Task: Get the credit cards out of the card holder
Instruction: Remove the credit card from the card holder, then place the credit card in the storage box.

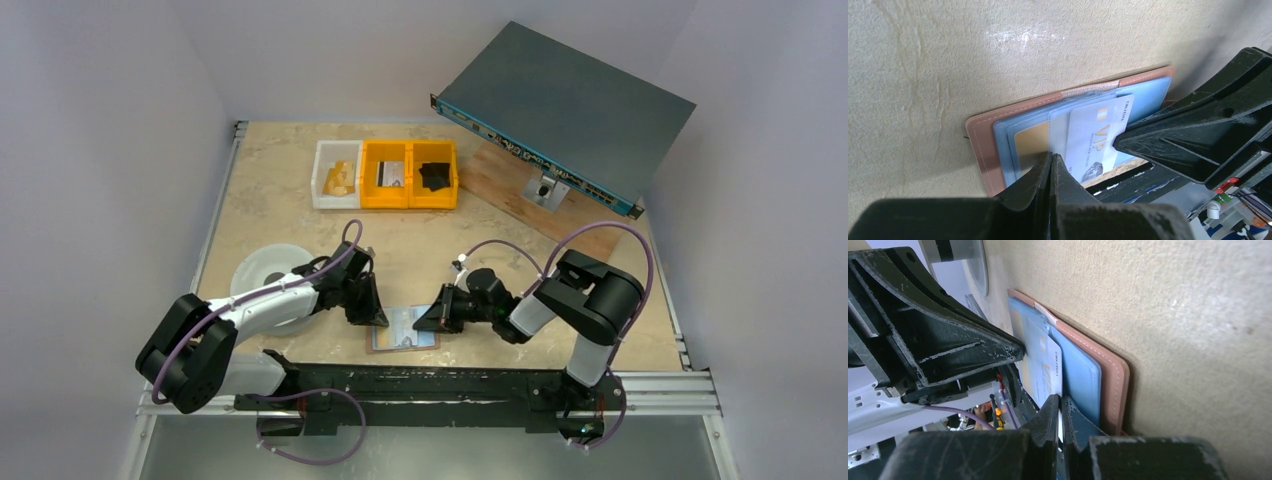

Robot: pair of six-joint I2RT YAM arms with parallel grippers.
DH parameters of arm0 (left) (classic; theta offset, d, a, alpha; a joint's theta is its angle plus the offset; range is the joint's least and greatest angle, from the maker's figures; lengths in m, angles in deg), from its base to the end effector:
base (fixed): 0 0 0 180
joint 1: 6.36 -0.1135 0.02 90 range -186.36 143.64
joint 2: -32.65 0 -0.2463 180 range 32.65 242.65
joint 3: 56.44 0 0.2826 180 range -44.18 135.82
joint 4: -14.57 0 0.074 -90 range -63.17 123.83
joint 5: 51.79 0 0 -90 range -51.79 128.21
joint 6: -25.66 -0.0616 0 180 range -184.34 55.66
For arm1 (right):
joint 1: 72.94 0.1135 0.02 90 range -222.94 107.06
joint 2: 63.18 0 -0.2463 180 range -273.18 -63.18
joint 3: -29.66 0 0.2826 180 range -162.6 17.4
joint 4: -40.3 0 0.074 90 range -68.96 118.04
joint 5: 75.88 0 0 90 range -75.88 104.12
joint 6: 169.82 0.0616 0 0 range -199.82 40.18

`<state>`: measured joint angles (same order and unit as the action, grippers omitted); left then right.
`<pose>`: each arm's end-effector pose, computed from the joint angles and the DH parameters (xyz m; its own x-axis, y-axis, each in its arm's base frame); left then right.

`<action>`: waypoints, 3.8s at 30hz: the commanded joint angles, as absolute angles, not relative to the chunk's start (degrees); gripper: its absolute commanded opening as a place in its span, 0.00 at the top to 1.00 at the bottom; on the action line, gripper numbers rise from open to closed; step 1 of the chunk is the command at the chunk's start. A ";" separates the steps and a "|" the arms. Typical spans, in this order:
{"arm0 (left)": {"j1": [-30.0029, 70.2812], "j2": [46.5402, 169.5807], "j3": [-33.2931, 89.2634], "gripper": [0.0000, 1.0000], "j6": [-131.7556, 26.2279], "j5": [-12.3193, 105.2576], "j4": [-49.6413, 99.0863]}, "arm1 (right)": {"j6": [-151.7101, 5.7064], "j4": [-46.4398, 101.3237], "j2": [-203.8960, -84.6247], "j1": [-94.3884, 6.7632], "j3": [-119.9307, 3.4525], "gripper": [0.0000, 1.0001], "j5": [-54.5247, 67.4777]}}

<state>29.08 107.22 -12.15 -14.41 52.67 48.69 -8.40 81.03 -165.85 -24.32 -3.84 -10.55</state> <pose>0.1999 -0.1611 0.0879 -0.9699 -0.2192 -0.1058 -0.1442 0.8677 -0.4756 0.1716 0.2337 0.0278 -0.9766 0.1945 -0.0918 0.0038 0.4424 0.8968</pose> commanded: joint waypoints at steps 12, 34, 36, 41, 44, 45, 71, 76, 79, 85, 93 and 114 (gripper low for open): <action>28.97 109.12 -13.27 1.00 -16.62 47.44 52.37 | -14.21 67.03 -155.53 -26.34 -1.85 1.00 -5.08; 29.00 100.99 -2.63 0.67 -18.52 53.02 57.20 | -18.50 47.75 -138.47 -27.12 -7.36 1.00 -2.52; 28.79 99.16 -2.15 0.57 -18.93 54.31 57.60 | -18.32 47.04 -137.15 -27.33 -8.23 1.00 -2.94; 26.33 95.33 -3.04 0.37 -18.98 62.25 53.85 | -17.36 46.23 -134.68 -28.23 -11.19 1.00 -4.93; 24.37 93.17 -3.51 0.35 -18.83 66.14 51.93 | -16.77 46.34 -133.47 -29.06 -12.92 1.00 -6.91; 23.47 92.49 -3.81 0.35 -18.58 67.77 51.01 | -16.53 46.66 -133.23 -29.48 -13.28 1.00 -7.69; 18.16 92.81 -10.05 0.71 -7.28 86.44 27.76 | -6.75 64.13 -134.98 -33.22 -13.09 1.00 -21.06; 18.16 92.78 -10.19 1.00 -6.93 86.65 27.71 | -8.29 61.58 -134.87 -33.23 -13.46 1.00 -20.16; 18.16 92.47 -10.12 1.00 -7.08 85.76 27.78 | -11.68 54.79 -133.90 -33.22 -15.00 0.73 -17.06; 18.16 91.82 -5.94 1.00 -10.88 78.89 36.87 | -20.51 36.29 -129.39 -33.23 -20.41 0.16 -8.35; 15.59 98.45 9.63 1.00 -18.15 64.08 51.91 | -25.99 22.39 -121.73 -33.21 -24.04 0.05 0.37; 6.80 143.72 54.09 1.00 -30.23 58.48 54.39 | -28.80 7.62 -106.98 -33.21 -24.69 0.04 7.88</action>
<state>7.49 138.43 48.09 -26.69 58.24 54.46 -27.70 10.43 -108.70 -33.21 -22.24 5.43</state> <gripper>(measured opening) 0.006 0.954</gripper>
